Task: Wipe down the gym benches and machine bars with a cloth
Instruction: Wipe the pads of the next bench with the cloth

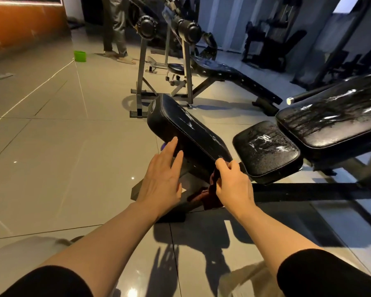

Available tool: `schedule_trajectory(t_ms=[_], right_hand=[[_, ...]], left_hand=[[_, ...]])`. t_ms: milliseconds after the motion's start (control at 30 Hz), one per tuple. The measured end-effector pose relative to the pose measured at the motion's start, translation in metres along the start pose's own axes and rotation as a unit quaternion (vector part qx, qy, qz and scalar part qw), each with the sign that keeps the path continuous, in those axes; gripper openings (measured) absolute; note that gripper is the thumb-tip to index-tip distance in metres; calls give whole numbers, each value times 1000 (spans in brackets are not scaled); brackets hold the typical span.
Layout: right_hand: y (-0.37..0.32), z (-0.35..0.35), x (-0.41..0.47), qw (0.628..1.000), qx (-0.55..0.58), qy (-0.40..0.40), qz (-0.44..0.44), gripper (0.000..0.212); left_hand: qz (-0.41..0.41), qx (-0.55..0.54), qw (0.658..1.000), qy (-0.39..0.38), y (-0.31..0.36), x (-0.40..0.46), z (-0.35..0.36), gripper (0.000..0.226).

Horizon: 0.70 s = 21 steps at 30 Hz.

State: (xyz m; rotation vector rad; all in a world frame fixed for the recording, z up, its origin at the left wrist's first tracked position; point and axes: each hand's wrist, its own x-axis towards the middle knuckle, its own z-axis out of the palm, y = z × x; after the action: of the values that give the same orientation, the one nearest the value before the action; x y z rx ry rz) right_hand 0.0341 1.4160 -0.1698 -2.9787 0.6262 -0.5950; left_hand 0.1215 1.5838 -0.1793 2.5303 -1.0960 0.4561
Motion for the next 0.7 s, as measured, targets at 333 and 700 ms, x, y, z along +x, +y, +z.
schedule_trajectory(t_ms=[333,700], right_hand=[[-8,10,5,995,-1,34,-94,60],[36,14,-5,970,-123,15,-209,67]], left_hand=[[45,11,997,-61,22,-8,15,91],[20,52,994,-96,31,-3,40,100]])
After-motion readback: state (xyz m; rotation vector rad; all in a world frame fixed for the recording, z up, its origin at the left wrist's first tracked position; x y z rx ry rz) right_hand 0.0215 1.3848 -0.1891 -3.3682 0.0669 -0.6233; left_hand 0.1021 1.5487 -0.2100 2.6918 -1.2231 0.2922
